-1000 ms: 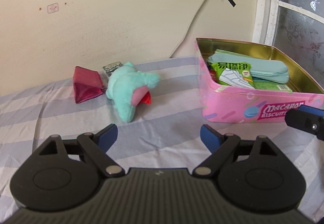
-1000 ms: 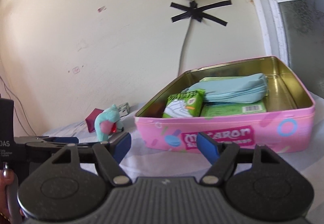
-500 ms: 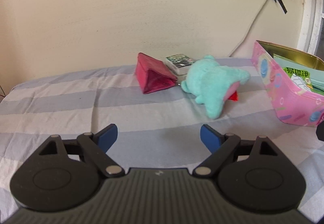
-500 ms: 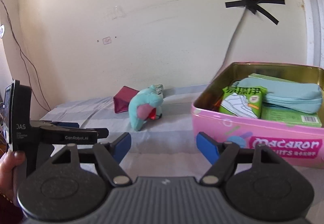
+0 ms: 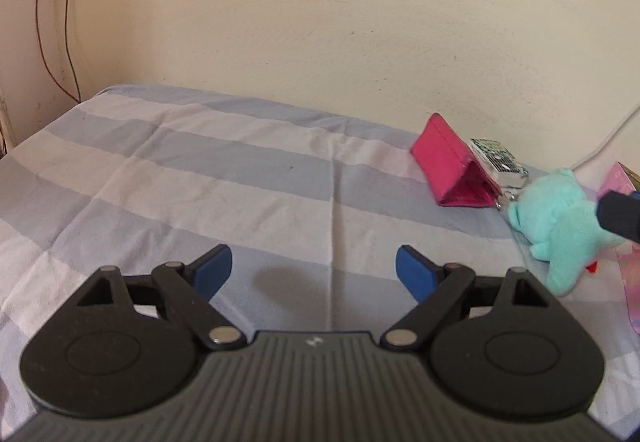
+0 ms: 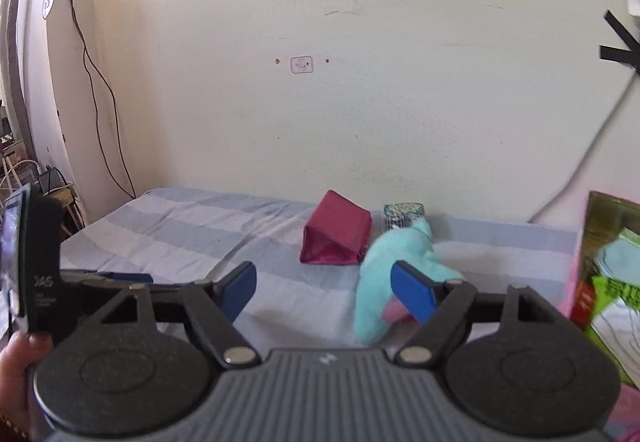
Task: Organize objects
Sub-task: 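Withdraw the right tool from the tin toward the magenta pouch, then close the right gripper on the magenta pouch and lift it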
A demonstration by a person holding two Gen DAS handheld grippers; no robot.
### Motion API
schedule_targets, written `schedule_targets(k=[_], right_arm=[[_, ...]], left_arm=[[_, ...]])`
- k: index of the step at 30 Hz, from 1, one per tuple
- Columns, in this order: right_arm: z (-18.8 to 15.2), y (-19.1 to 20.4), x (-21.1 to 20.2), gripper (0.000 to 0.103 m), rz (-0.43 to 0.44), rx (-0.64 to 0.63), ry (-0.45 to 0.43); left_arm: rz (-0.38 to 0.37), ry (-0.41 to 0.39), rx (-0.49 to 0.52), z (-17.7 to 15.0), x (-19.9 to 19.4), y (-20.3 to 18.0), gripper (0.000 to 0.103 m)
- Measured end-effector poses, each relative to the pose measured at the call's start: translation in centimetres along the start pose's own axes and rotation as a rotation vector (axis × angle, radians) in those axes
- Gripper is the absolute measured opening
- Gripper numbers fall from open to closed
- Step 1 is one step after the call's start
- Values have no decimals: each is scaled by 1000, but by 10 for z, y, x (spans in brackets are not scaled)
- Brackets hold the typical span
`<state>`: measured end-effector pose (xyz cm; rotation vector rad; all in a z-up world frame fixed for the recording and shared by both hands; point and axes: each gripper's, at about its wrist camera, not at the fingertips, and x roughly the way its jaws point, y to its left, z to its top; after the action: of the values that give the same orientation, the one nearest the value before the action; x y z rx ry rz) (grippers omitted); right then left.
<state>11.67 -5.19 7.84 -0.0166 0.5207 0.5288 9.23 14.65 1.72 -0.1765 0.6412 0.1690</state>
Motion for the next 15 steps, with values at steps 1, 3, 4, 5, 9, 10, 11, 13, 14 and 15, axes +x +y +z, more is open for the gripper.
schedule_targets(k=[1, 3, 4, 5, 9, 10, 11, 13, 14, 15], right_arm=[[6, 0, 15, 80, 12, 7, 12], [16, -1, 46, 80, 22, 41, 47], [21, -2, 60, 81, 23, 55, 64], [26, -2, 78, 82, 19, 66, 85], [41, -11, 140, 87, -35, 113, 180], [42, -14, 152, 87, -53, 126, 206], [43, -17, 162, 87, -66, 132, 233], [41, -22, 184, 86, -84, 129, 306], [39, -23, 193, 85, -93, 117, 341], [38, -24, 200, 84, -89, 108, 360]], left_arm=[[5, 3, -13, 2, 2, 3, 91], [4, 14, -44, 4, 6, 9, 91], [2, 22, -59, 5, 7, 12, 91], [-4, 30, -74, 5, 8, 14, 91], [-25, 50, -106, 6, 12, 19, 91], [-28, 49, -112, 6, 12, 21, 91], [-32, 48, -119, 7, 11, 21, 91], [-39, 41, -130, 8, 10, 23, 91], [-39, 37, -132, 9, 10, 24, 91], [-38, 34, -133, 9, 10, 24, 91]])
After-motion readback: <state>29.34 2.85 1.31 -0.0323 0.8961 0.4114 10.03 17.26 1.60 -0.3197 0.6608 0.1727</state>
